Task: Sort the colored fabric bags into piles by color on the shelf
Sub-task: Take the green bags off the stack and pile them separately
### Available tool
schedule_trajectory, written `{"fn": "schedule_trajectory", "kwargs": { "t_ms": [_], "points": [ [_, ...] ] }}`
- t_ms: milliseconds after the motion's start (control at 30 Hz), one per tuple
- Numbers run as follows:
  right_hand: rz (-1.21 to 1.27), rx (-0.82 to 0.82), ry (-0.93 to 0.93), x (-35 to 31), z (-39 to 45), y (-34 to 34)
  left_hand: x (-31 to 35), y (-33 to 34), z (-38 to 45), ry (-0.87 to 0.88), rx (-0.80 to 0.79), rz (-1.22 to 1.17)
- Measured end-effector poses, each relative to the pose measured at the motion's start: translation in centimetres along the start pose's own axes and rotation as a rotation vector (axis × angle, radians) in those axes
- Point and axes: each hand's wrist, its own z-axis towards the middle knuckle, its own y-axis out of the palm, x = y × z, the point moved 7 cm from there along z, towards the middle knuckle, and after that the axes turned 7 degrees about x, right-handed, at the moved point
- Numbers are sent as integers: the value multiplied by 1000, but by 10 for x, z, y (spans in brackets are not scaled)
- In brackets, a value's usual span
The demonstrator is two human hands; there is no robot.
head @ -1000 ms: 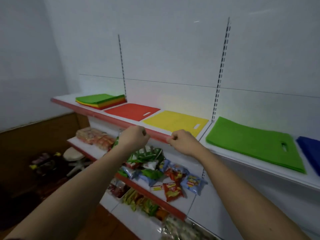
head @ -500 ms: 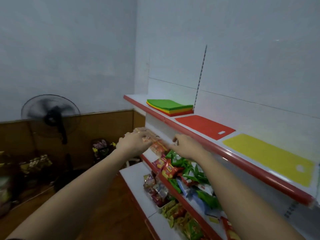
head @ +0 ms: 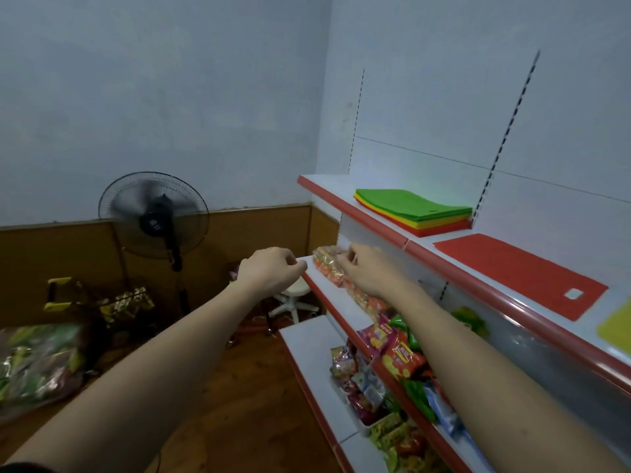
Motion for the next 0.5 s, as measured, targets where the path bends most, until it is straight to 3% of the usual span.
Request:
{"fn": "schedule_trajectory", "kwargs": {
  "t_ms": [167, 500],
  "points": [
    [1, 44, 29, 16, 64, 16, -10, 10, 63, -1, 6, 31],
    [83, 185, 127, 49, 174, 50, 0, 20, 189, 51, 170, -53]
  ]
}}
